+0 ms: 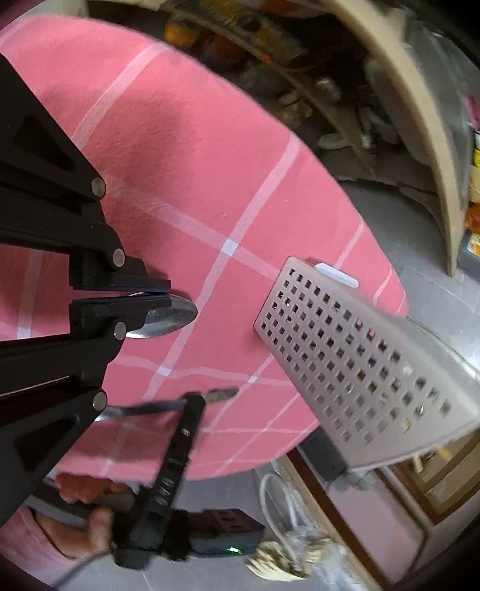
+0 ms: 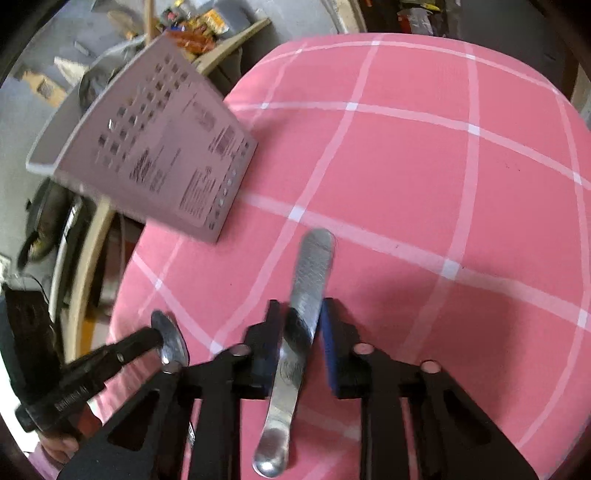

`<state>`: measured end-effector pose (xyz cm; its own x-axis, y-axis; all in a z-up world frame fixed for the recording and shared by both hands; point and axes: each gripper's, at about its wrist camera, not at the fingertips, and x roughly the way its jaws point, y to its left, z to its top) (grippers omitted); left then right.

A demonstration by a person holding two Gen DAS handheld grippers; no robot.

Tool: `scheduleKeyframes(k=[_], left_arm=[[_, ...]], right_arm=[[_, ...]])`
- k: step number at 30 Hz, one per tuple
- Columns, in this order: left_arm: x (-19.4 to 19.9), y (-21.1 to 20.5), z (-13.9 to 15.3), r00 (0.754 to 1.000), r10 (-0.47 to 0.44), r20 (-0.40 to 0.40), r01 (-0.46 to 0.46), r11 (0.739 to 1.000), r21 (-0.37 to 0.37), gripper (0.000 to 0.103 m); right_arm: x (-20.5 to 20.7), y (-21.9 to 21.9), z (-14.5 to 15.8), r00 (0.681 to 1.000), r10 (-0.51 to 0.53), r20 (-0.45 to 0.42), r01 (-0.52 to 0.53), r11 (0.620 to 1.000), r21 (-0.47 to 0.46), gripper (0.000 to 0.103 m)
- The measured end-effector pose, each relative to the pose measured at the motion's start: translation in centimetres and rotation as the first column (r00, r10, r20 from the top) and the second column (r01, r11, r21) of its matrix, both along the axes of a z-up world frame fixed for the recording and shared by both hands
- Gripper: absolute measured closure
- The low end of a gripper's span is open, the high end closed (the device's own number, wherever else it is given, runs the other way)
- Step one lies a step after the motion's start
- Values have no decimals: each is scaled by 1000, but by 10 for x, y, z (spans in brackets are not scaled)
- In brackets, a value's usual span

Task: Organize utensils
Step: 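Lift the spoon with the left tool while the right tool lifts the butter knife, then carry spoon and knife over the white holder and lower them in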

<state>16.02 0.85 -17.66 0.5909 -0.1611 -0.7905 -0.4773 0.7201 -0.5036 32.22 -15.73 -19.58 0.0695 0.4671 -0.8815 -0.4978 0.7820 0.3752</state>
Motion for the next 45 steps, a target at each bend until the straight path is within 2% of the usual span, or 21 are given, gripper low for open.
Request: scheduleKeyframes(k=[5,7,14,18,21,26,28,33,36,38,41,45], left_arm=[[-4,11,-14,999,29,33,-24,986,-164,100],[-3,11,-19,999,28,36,-20,978,-206,99],[13,-15,-21,998,-56,42,64,972,-226,99],[22,-33,-22,993,-104,46,112,966,-233,97],[28,-44,-23,988,-148,43,154,954,-257,90],[37,-52,-18,976,-213,53,219,943,-251,68],[40,-54,-16,970,-240,46,244,940,-239,67],[48,-66,-9,945,-326,-13,322,939,-120,74],[52,-65,-9,942,-332,-38,326,939,-112,78],[58,-63,-10,943,-326,-66,317,942,-114,90],[59,-58,-10,938,-339,-72,329,936,-124,94],[56,-63,-2,925,-376,-60,369,924,-100,100]], right_arm=[[-17,-7,-1,999,25,-39,-24,999,31,89],[-20,-14,1,999,16,-42,-14,998,53,97],[-36,-58,8,997,-30,-72,39,992,120,101],[-44,-87,11,995,-72,-76,79,992,102,101],[-43,-101,5,990,-96,-108,108,988,111,101],[-41,-101,-7,983,-105,-153,127,981,147,100],[-43,-92,-11,981,-94,-171,118,983,138,100],[-44,-69,-17,986,-47,-162,65,992,107,100],[-41,-67,-19,983,-62,-174,82,991,110,100],[-39,-70,-21,977,-85,-194,110,986,123,100],[-43,-76,-22,971,-124,-206,155,978,140,100],[-55,-84,-13,969,-168,-180,198,967,162,101]])
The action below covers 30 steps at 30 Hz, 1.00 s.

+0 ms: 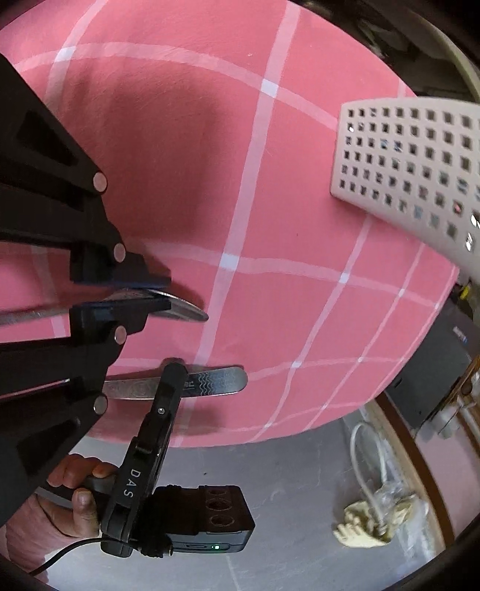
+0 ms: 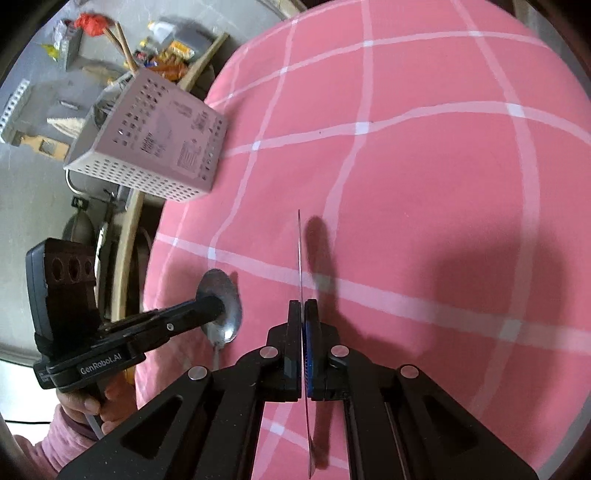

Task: Organize utensils
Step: 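Carry spoon and knife over the white holder and lower them in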

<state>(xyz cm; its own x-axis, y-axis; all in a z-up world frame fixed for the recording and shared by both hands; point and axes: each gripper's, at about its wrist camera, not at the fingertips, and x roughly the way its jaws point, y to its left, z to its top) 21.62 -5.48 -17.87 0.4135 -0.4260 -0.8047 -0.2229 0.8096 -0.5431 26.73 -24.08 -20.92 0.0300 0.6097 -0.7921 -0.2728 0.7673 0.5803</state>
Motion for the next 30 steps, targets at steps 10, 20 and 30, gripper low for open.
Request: scheduleKeyframes(k=[10,20,30], left_arm=[[-31,1,63,985,-77,155,61,993,105,100],[-61,63,171,913,-78,399,3,983,185,101],[-34,120,258,785,6,619,-199,949,244,101]], right_arm=[[-50,-17,51,949,-259,181,244,964,101,101],[-74,3,135,815,-381,437,334,925,184,101],[-30,62,233,671,-404,622,299,915,271,101]])
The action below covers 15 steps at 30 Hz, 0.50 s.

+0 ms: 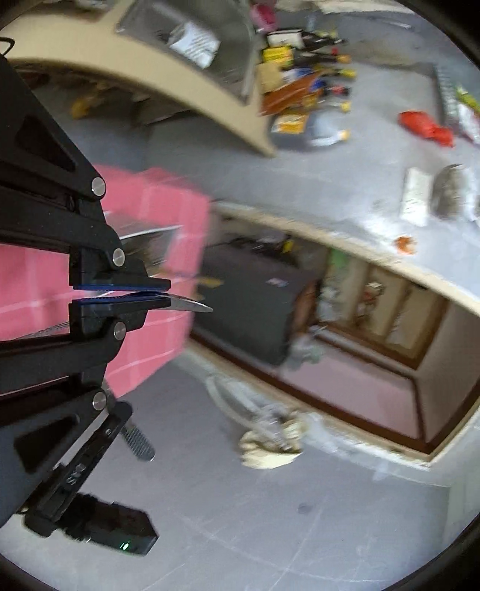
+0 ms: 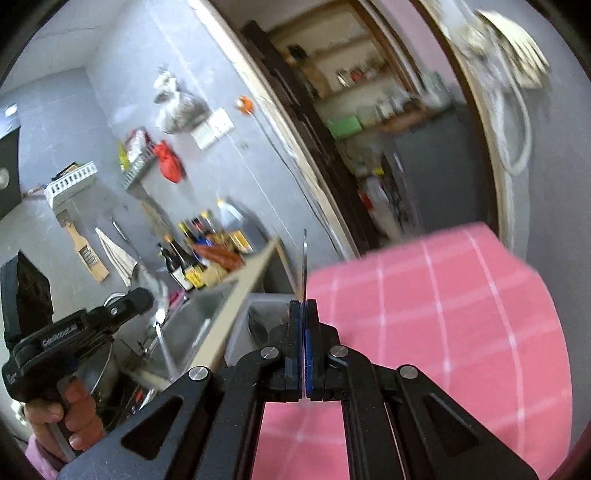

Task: Organize utensils
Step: 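Carry spoon and knife over the white holder and lower them in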

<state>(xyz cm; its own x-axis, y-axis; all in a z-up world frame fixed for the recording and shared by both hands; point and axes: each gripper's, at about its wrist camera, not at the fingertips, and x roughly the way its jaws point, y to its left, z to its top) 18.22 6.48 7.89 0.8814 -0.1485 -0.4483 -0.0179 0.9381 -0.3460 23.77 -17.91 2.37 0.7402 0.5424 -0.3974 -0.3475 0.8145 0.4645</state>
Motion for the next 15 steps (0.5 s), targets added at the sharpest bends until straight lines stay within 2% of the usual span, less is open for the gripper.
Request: scheduleKeyframes(k=[3,4,7,10,15], left_arm=[[17,4,12,996,51,74,-55,997,56,101],[25,4,14,993,77,95,-87,991,103,101],[42,1,12,985,117,124,-137,975,177,101],[54,-3,4,981,142,134,-171,955,240,101],[67,-9,-18,983,149,112,-174,947,270,100]], right_arm=[[16,18,16,999,35,32,-33,998,-45,101],[22,25,19,998,51,28,-49,997,-66,101],[36,43,18,995,99,0,-98,988,-122,101],[44,55,10,990,141,-22,-142,977,-160,101],[48,66,-9,984,168,-58,-176,961,-212,101]])
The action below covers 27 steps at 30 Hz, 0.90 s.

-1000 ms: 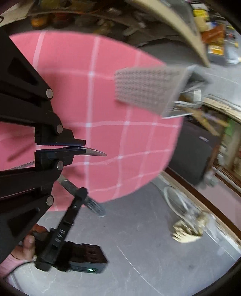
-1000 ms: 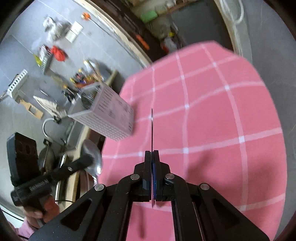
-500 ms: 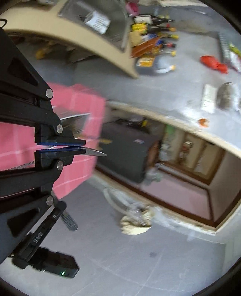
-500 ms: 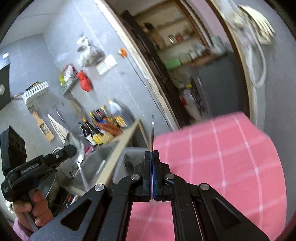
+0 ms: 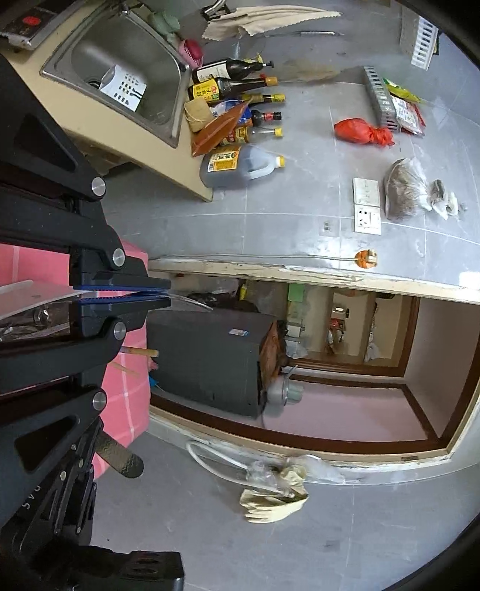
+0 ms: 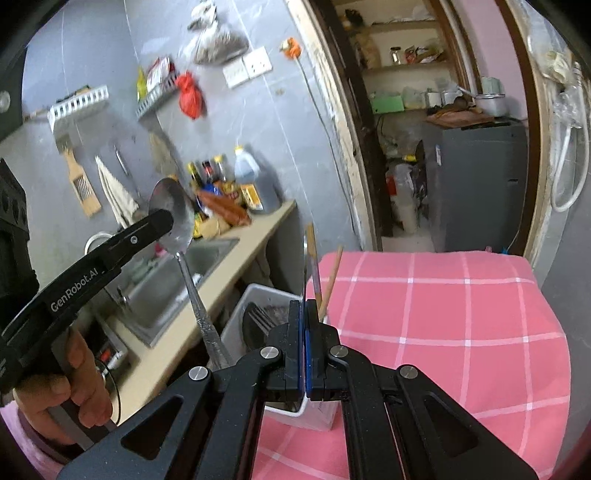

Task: Organize utensils
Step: 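Carry spoon and knife over the white holder and lower them in, then open both tools into the holder and withdraw them upward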

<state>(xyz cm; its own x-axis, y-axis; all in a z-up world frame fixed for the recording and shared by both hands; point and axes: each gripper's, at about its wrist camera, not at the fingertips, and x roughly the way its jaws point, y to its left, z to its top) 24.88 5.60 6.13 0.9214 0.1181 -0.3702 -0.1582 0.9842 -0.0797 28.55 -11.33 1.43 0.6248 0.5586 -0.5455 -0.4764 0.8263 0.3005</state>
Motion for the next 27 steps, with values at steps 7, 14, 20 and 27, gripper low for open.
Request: scheduleKeyframes(k=[7,14,20,27], left_arm=[[2,-8,-24,999,9,-31,-8,1000,18,100],[-3,6,-34,996,-40,-76,31,992,-120,98],[-9,16,-41,992,-76,-104,50,969,-241,94],[-25,6,-37,992,-101,-73,81,969,-234,66]], right_arm=[[5,4,-17,998,33,-54,-34,999,-21,101],[-1,2,-14,998,40,-39,-41,999,-15,98],[-11,-13,-5,1000,-7,-13,8,1000,14,98],[-29,-36,8,996,-87,28,86,996,36,82]])
